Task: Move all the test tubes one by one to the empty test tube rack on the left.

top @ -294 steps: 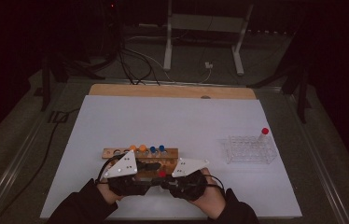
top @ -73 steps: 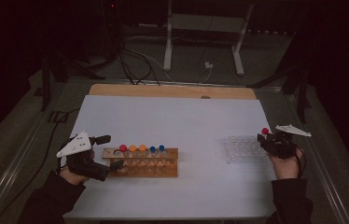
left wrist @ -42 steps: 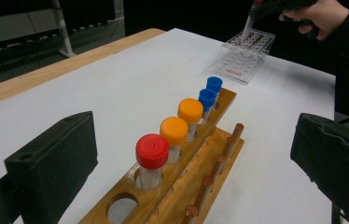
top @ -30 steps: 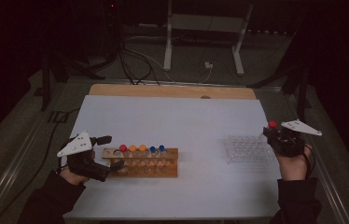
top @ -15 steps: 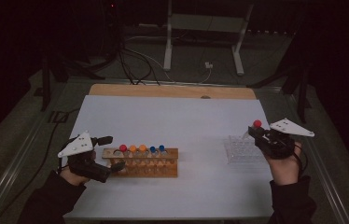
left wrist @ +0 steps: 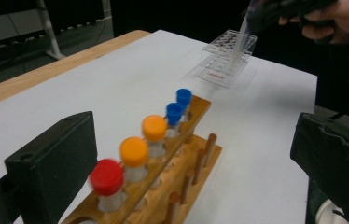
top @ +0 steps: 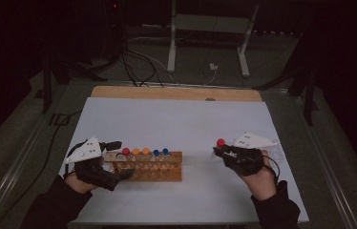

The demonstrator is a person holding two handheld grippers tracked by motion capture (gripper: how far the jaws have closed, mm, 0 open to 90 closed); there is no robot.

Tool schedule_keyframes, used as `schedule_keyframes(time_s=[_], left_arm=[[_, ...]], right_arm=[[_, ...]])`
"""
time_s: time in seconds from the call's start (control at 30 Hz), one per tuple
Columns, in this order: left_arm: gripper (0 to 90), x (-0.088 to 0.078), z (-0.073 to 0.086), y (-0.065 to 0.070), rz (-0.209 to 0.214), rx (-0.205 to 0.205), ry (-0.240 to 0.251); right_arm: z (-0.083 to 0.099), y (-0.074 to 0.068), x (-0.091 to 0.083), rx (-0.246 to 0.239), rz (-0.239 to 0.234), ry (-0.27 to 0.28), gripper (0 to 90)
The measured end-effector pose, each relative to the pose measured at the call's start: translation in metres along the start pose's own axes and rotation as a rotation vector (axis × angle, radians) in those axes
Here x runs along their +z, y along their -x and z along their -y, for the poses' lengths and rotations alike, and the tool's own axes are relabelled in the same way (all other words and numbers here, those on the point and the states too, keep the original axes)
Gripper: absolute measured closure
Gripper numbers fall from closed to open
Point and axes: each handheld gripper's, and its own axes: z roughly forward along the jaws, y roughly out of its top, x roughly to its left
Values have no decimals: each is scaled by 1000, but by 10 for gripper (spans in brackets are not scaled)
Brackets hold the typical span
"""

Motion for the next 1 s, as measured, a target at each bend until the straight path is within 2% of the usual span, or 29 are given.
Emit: schedule_keyframes(time_s=[0.1,0.17,0.23,0.33,0.37,0.4,0.47,0.6,0.67,0.83,0.9,1.0], left_arm=[[15,6,-6,10,23,13,9],[19,10,-10,18,44,22,12],[23,16,-14,27,62,27,15],[62,25,-17,40,85,41,6],[83,28,-18,43,104,45,9],[108,31,-18,46,102,49,8],[169,35,-18,50,119,52,10],[320,44,-16,53,125,51,8],[392,48,-15,55,124,59,2],[592,55,-12,57,159,78,-5],[701,56,-12,57,178,80,-2],[713,51,-15,56,182,83,7]], right_arm=[[-3,-25,11,-52,-89,-22,745],[-4,-35,16,-66,-130,-29,744],[-5,-52,25,-101,-184,-48,744],[-5,-71,36,-129,-250,-66,744],[-5,-76,39,-139,-264,-73,745],[-5,-81,42,-139,-282,-77,744],[-6,-89,47,-154,-303,-86,745],[-8,-101,54,-167,-340,-94,744],[-10,-105,55,-173,-348,-92,745],[-12,-111,58,-183,-360,-90,744],[-12,-112,57,-184,-362,-89,744],[-12,-111,56,-166,-379,-67,724]])
